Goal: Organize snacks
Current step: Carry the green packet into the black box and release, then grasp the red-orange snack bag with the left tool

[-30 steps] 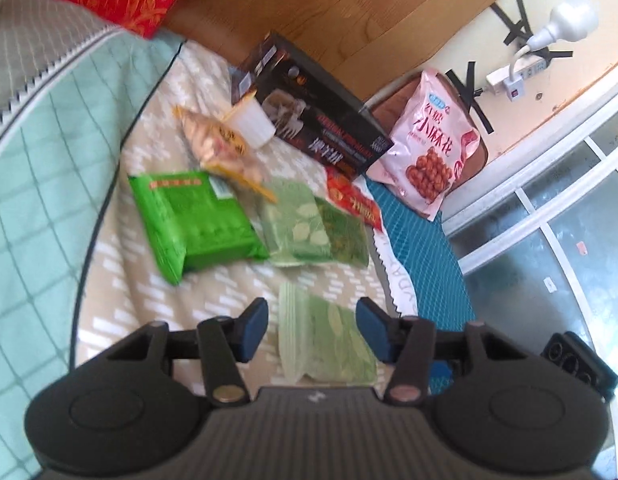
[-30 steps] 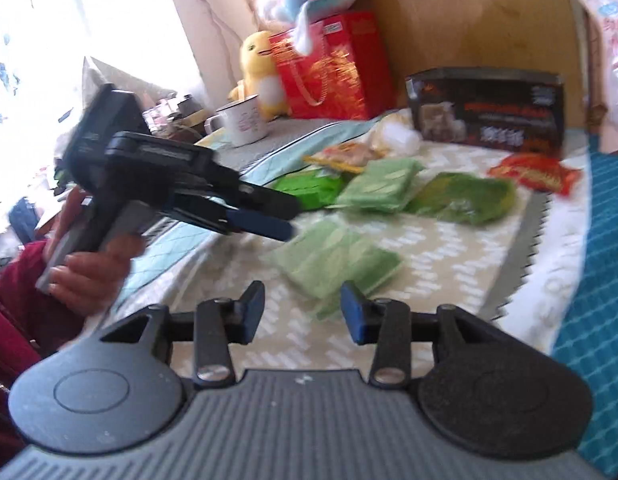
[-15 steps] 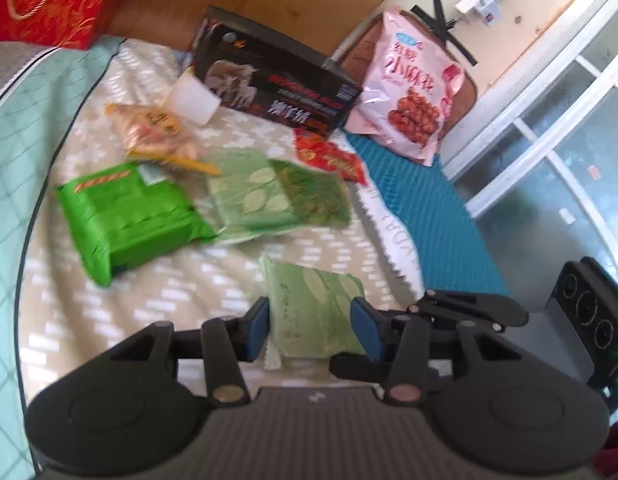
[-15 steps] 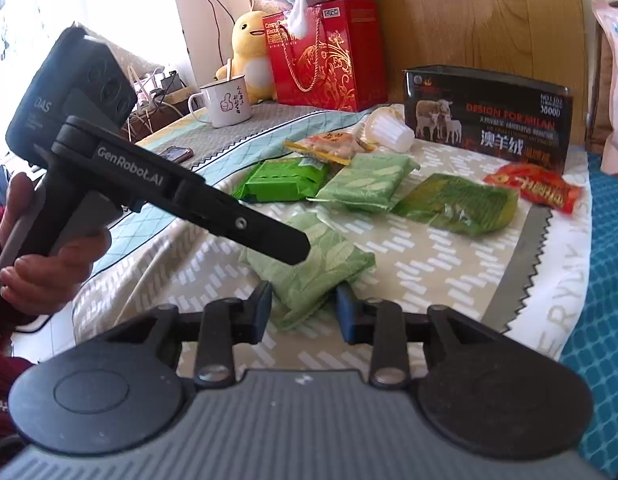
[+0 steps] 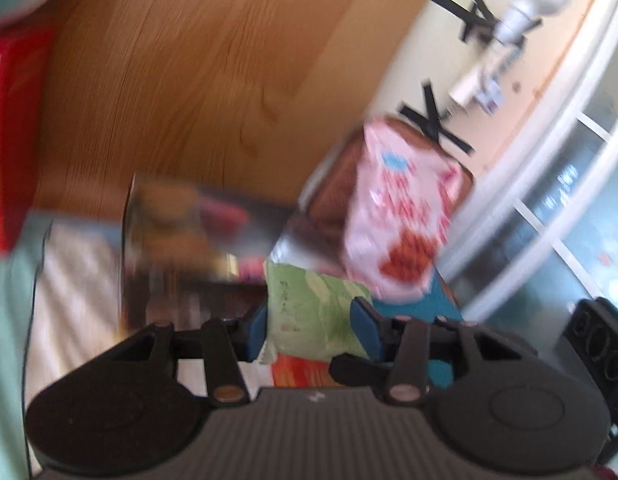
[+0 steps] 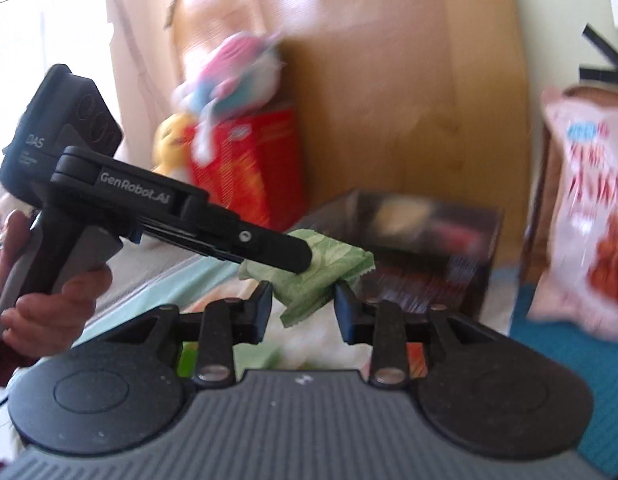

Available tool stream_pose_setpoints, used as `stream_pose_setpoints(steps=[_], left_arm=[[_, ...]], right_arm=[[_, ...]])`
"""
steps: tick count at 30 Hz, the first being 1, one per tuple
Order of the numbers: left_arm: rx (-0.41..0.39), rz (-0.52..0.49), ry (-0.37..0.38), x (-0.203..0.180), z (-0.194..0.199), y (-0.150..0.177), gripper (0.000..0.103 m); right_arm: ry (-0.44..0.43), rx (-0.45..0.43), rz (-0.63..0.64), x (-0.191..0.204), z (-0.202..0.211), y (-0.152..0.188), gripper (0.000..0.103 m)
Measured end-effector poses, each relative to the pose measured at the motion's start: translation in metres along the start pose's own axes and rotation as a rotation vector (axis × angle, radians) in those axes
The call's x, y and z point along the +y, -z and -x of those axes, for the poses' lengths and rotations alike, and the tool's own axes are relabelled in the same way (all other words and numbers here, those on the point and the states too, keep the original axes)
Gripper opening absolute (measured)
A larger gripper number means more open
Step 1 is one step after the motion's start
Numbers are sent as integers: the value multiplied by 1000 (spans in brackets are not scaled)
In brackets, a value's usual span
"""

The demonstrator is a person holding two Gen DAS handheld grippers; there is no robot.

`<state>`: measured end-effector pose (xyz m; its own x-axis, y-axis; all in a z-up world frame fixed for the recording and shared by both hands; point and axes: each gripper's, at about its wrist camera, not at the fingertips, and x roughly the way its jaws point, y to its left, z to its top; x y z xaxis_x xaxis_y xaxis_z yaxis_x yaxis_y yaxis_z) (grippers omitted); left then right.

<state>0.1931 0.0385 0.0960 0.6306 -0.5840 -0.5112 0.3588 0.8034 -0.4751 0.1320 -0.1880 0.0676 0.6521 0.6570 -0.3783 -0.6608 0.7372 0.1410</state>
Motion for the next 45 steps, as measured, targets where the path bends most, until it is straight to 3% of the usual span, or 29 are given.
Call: stream_pose_setpoints(steps=[5, 8, 10, 12, 18, 21, 25, 29, 32, 38, 41, 45], left_arm=[[13, 36, -55, 19, -53, -35, 46], [41, 78, -77, 31, -79, -37, 50], [60, 88, -101, 32, -93, -36, 59], [69, 87, -112, 32, -100, -33, 62], [3, 64, -75, 23, -68, -25, 66], [-9, 72, -20, 17, -49, -17, 66], [62, 63, 25, 4, -45, 13, 66], [168, 71, 5, -1, -71, 40, 63], [236, 140, -8, 8, -90, 52, 60], [207, 142, -7, 8, -93, 61, 60], [200, 136, -9, 8, -91, 64, 60], [226, 184, 38, 10, -81, 66, 60]], right_arm=[[51, 32, -40, -41, -48, -28, 37], [82, 76, -41, -55, -70, -28, 38], [117, 90, -36, -59, -75, -24, 40], [151, 75, -64, -66, -70, -21, 47], [152, 13, -242, -104, -16, 2, 47], [137, 76, -319, -121, -5, 25, 45], [157, 188, -391, -131, -3, 56, 39], [121, 180, -501, -138, 19, 75, 38], [89, 176, -564, -137, 31, 84, 38], [-37, 168, -666, -125, 19, 95, 37], [-29, 184, -643, -113, 8, 91, 23], [-43, 164, -687, -113, 15, 90, 19]])
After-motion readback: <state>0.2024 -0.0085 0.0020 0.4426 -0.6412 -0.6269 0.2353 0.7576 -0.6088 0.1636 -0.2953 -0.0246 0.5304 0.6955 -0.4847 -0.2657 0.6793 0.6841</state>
